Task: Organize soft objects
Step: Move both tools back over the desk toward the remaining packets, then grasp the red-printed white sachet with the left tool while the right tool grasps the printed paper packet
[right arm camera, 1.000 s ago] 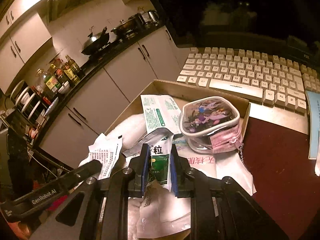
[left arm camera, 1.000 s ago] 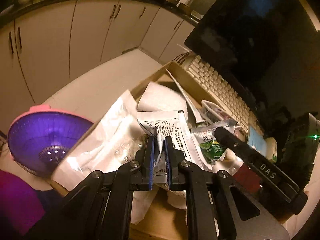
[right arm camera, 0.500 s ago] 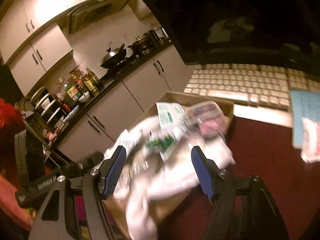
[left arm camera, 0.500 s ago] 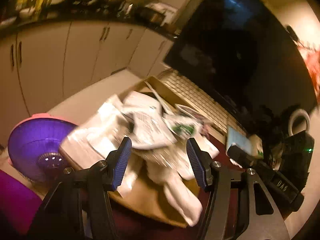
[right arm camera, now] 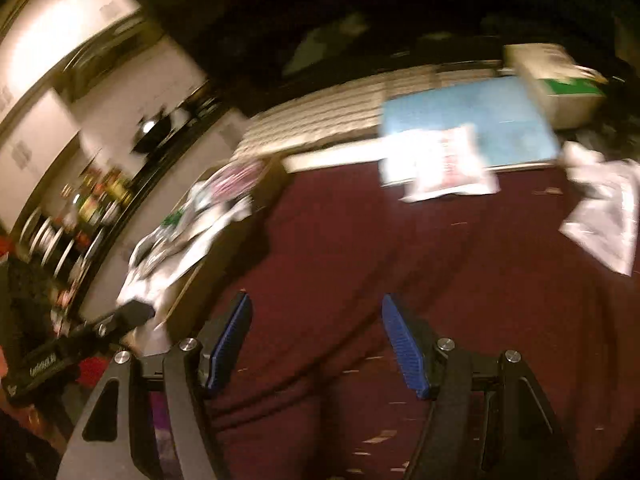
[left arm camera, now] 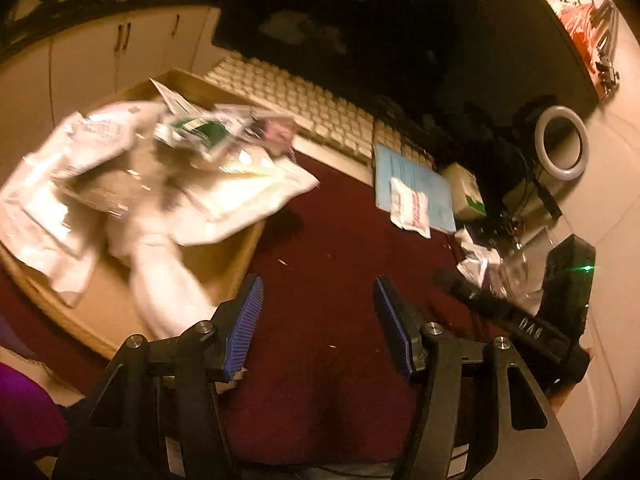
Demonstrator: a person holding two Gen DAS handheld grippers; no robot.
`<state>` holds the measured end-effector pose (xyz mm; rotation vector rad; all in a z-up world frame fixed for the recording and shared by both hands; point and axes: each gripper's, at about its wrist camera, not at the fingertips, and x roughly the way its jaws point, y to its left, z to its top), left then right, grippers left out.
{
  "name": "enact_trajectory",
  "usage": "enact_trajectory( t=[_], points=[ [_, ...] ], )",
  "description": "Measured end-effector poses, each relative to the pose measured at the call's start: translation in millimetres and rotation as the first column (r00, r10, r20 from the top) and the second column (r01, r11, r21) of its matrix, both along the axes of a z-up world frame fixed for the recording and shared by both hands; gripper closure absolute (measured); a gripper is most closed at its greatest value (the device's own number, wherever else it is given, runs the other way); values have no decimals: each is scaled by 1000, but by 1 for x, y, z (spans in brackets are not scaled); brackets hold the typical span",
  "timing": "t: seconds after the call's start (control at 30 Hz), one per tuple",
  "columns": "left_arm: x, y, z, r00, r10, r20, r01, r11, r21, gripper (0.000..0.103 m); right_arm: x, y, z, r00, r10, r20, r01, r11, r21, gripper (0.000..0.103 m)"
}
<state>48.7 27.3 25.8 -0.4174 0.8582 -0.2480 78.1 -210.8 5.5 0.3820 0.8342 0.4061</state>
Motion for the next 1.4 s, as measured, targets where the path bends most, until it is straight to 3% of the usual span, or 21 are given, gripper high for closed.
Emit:
enact_trajectory(
  t=[0.17, 0.3, 0.43, 0.77, 0.87, 0.97, 1.03, 1.2, 1.4],
  points=[
    [8, -22, -5, 999, -19, -34, 20, 1000, 12, 46, -1, -49, 5, 983, -181, 13, 181, 982, -44, 35],
    [9, -36, -4, 999, -36, -34, 37, 999, 22, 46, 4, -87, -4, 950, -310, -34, 309, 951, -30, 35],
    [11, -47, -4, 997, -64, -34, 65, 997, 29, 46, 4, -112, -7, 910, -414, -36, 410, 909, -76, 35],
    [17, -59, 2, 995, -96, -27, 96, 995, 35, 46, 35, -135, -26, 844, -517, -140, 504, 855, -120, 35],
    [25, -67, 5, 994, -109, -25, 110, 993, 43, 46, 42, -127, -29, 852, -506, -133, 487, 861, -150, 36],
    [37, -80, 6, 991, -131, -30, 133, 989, 58, 46, 44, -122, -30, 848, -518, -107, 492, 847, -199, 47],
    [49, -92, 5, 987, -155, -44, 158, 985, 71, 46, 42, -120, -31, 852, -517, -89, 491, 845, -210, 48],
    [94, -127, -3, 975, -209, -81, 217, 971, 103, 46, 40, -116, -27, 867, -496, -56, 475, 854, -212, 58],
    [158, -153, -22, 967, -207, -150, 219, 973, 71, 46, 38, -113, -27, 891, -451, -62, 432, 880, -198, 61]
  ],
)
